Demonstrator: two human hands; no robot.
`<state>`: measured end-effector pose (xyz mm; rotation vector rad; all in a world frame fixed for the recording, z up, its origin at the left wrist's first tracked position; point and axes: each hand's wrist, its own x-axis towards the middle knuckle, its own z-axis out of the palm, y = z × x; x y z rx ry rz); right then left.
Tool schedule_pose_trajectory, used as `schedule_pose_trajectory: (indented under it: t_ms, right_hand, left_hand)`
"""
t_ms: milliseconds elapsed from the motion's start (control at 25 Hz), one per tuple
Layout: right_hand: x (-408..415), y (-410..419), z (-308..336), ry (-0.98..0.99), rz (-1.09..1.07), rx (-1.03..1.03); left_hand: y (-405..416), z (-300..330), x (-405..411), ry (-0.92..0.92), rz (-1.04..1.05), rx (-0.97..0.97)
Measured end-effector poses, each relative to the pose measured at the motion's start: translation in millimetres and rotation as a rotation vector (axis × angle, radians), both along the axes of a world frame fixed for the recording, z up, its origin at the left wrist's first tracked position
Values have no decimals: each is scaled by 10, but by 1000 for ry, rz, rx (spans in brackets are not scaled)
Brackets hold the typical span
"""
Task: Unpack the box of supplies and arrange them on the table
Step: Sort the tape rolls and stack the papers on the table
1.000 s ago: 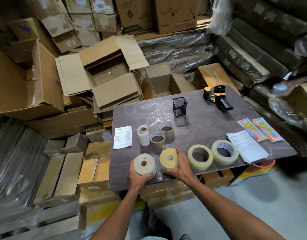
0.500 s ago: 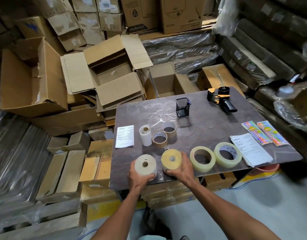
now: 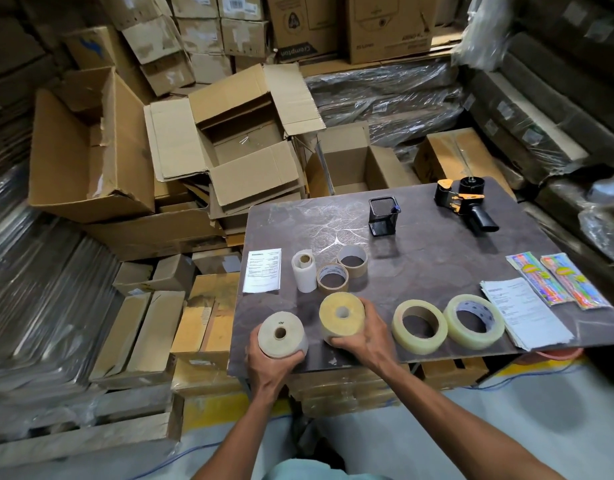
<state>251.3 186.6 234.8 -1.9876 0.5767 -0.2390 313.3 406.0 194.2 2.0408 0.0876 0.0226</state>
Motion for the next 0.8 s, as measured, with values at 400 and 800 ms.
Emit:
schedule_pose_trajectory:
  t_ms: [400,800]
  right_hand:
    - [635,92,520,-223,97,-5]
    - [1817,79,917,-288,154,-40]
  left_hand:
    - [22,566,691,-157,17,-113]
    - [-34,908,2000,-229,-54,-202]
